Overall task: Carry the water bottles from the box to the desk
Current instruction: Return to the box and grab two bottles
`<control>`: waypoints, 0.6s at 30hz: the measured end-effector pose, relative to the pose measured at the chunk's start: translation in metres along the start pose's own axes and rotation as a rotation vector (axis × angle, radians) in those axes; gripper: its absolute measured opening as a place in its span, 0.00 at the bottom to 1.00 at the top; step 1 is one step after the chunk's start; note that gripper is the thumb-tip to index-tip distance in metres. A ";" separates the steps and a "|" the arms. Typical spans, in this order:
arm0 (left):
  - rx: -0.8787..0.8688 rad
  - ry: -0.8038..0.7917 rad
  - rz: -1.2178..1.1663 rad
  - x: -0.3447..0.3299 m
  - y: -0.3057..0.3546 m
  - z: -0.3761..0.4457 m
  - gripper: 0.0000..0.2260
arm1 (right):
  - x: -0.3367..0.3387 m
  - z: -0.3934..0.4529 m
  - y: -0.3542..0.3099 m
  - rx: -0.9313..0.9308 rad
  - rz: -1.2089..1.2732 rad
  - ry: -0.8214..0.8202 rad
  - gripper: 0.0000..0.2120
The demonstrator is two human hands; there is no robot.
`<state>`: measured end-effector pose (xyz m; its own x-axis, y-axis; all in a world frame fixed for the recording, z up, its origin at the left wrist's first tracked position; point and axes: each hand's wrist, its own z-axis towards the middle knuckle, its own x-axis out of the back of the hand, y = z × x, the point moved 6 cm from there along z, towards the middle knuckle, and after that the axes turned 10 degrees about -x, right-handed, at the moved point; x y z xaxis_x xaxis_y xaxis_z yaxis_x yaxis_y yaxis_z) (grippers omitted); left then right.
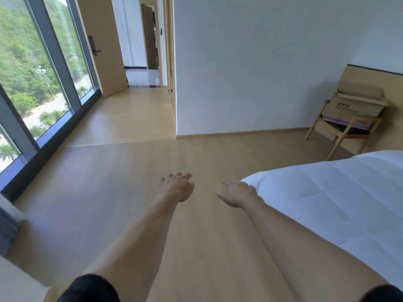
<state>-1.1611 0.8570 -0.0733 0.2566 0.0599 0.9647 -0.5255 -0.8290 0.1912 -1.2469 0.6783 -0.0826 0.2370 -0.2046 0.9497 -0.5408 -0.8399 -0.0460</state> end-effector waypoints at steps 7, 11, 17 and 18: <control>-0.068 -0.031 0.016 0.015 -0.025 0.106 0.23 | 0.025 0.090 -0.034 -0.038 0.007 -0.008 0.30; -0.088 -0.038 0.014 0.020 -0.040 0.164 0.23 | 0.034 0.146 -0.043 -0.061 0.016 -0.021 0.31; -0.071 -0.041 0.041 0.039 -0.063 0.261 0.23 | 0.054 0.248 -0.065 -0.063 0.061 -0.036 0.32; -0.063 -0.038 0.048 0.045 -0.067 0.279 0.23 | 0.059 0.269 -0.072 -0.055 0.073 -0.031 0.32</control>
<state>-0.8878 0.7602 -0.0937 0.2600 -0.0016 0.9656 -0.5877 -0.7937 0.1569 -0.9771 0.5913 -0.1066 0.2203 -0.2803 0.9343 -0.6007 -0.7936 -0.0965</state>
